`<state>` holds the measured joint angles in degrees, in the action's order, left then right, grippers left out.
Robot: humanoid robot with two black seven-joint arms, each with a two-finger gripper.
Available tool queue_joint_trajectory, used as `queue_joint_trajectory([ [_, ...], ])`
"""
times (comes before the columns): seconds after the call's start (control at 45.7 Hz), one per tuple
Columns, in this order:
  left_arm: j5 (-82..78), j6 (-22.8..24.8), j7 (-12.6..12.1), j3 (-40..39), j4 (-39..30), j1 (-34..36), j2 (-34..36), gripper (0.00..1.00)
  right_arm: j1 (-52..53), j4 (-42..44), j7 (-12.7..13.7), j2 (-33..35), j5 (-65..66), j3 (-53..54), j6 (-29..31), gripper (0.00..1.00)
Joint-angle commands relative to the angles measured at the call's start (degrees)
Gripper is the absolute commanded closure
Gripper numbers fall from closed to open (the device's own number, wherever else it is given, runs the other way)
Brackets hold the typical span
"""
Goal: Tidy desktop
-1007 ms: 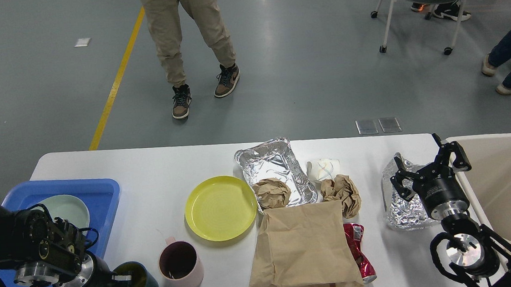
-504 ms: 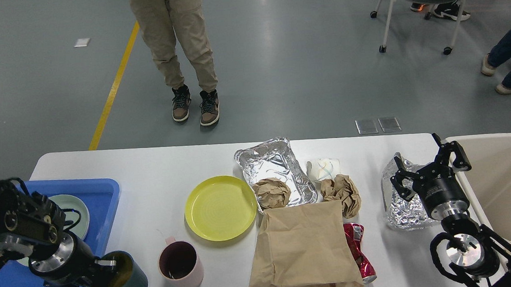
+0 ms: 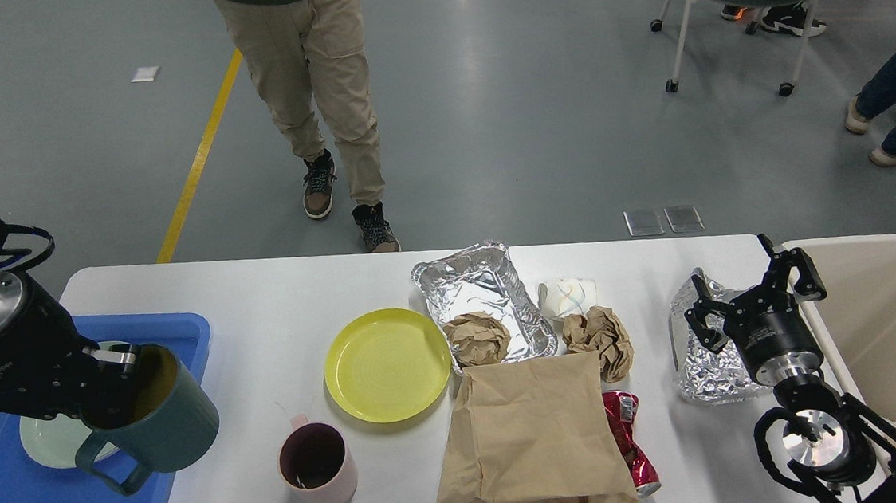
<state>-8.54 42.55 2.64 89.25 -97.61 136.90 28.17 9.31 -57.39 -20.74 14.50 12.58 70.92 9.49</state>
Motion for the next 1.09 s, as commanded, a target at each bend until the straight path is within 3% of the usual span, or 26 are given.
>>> queue_joint_trajectory([
  [0.0, -0.2, 1.7, 0.0, 1.2, -1.2, 3.8, 0.0, 1.00, 0.0, 0.0, 0.0, 0.0, 0.0, 0.0, 0.0, 0.00],
  [0.241, -3.0, -1.0, 0.1, 4.3, -0.2, 4.6, 1.7, 1.00, 0.0, 0.0, 0.0, 0.0, 0.0, 0.0, 0.0, 0.00],
  [0.35, -5.3, -3.7, 0.3, 5.8, 4.3, 0.2, 7.8, 1.00, 0.0, -0.1, 0.0, 0.0, 0.0, 0.0, 0.0, 0.00],
  [0.613, -17.9, -3.4, 1.9, 3.4, 20.1, -11.8, 24.5, 1.00, 0.0, -0.1, 0.0, 0.0, 0.0, 0.0, 0.0, 0.00],
  [0.788, -23.3, -2.5, 4.2, -4.3, 28.7, -24.6, 31.1, 1.00, 0.0, -0.1, 0.0, 0.0, 0.0, -0.1, 0.0, 0.00],
  [1.073, -23.8, 1.3, 9.8, -22.7, 50.0, -52.6, 30.4, 1.00, 0.0, -0.1, 0.0, 0.0, 0.0, 0.0, 0.0, 0.00],
])
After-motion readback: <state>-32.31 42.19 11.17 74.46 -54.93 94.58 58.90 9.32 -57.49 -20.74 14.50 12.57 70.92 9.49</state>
